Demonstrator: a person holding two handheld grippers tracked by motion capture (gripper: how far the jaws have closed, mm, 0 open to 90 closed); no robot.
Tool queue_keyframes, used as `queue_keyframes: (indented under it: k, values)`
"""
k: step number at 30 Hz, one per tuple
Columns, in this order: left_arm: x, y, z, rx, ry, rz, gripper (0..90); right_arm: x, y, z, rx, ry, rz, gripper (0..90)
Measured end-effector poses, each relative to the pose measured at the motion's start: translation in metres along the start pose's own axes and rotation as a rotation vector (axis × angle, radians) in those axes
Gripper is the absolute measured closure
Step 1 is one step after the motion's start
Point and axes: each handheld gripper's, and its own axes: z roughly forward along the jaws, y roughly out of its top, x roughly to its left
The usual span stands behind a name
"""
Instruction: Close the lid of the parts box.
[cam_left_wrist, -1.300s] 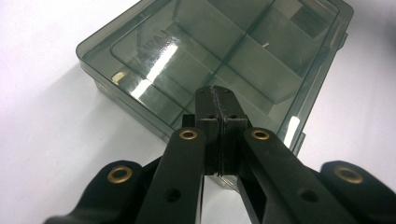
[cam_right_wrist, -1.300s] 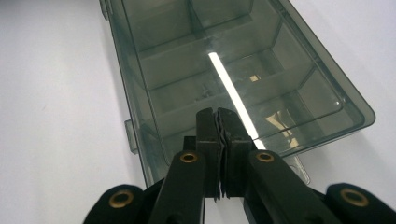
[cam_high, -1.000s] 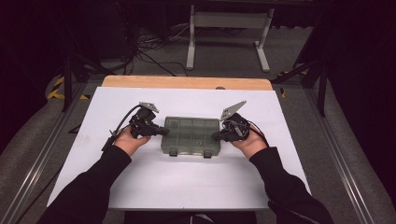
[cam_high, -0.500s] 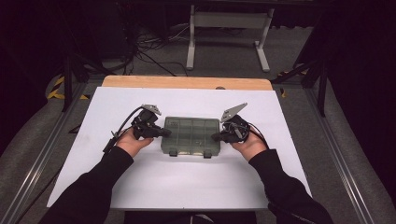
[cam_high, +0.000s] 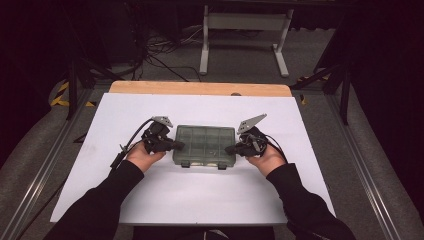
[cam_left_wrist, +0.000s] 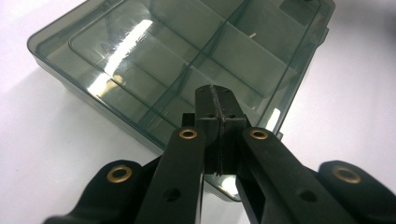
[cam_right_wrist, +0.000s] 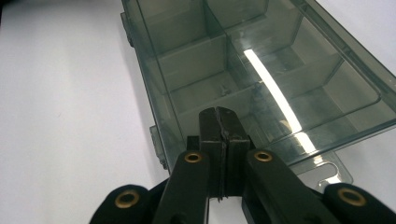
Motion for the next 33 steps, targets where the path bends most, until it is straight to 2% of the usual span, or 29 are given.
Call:
queue_keyframes:
  k: [5,8,10,13,16,17,18,19,20,22,24,25,27,30,33]
  values:
    - [-0.002,0.001,0.000,0.001,0.008,0.006,89.6,0.002,0.002,0.000,0.014,-0.016,-0.016,89.3]
    - [-0.001,0.001,-0.002,-0.011,0.023,-0.001,81.0,0.004,0.003,-0.001,0.012,-0.041,-0.015,78.9]
    - [0.001,0.000,-0.004,-0.024,0.007,-0.011,73.4,0.006,0.004,-0.001,0.009,-0.061,-0.027,75.9]
    - [0.000,-0.002,-0.008,-0.051,-0.011,-0.009,61.7,0.011,0.005,-0.006,-0.043,-0.070,-0.031,67.3]
    - [-0.003,-0.005,-0.016,-0.117,-0.023,-0.018,49.6,0.017,0.008,-0.011,-0.082,-0.094,-0.050,54.1]
    - [-0.003,-0.005,-0.016,-0.117,-0.023,-0.018,46.7,0.017,0.008,-0.011,-0.082,-0.094,-0.050,54.1]
    - [-0.004,-0.007,-0.019,-0.144,-0.021,-0.017,41.5,0.022,0.009,-0.014,-0.114,-0.116,-0.056,43.3]
    - [-0.005,-0.008,-0.022,-0.168,-0.012,-0.009,41.5,0.022,0.009,-0.014,-0.114,-0.116,-0.056,43.3]
    - [-0.007,-0.009,-0.026,-0.189,0.001,0.002,36.3,0.024,0.010,-0.016,-0.130,-0.127,-0.057,39.1]
    - [-0.010,-0.011,-0.031,-0.219,-0.003,0.007,26.7,0.028,0.011,-0.020,-0.164,-0.139,-0.056,31.5]
    - [-0.013,-0.014,-0.036,-0.248,0.011,0.017,20.7,0.031,0.010,-0.023,-0.192,-0.146,-0.053,26.5]
    - [-0.016,-0.016,-0.038,-0.269,0.018,0.008,17.5,0.033,0.010,-0.025,-0.204,-0.148,-0.052,23.9]
    - [-0.018,-0.018,-0.041,-0.285,0.039,0.020,12.0,0.035,0.009,-0.027,-0.221,-0.156,-0.054,20.1]
    - [-0.022,-0.023,-0.047,-0.320,0.046,0.012,4.4,0.037,0.006,-0.032,-0.256,-0.163,-0.048,16.3]
    - [-0.024,-0.028,-0.052,-0.351,0.045,0.006,0.6,0.039,0.002,-0.037,-0.299,-0.177,-0.045,10.4]
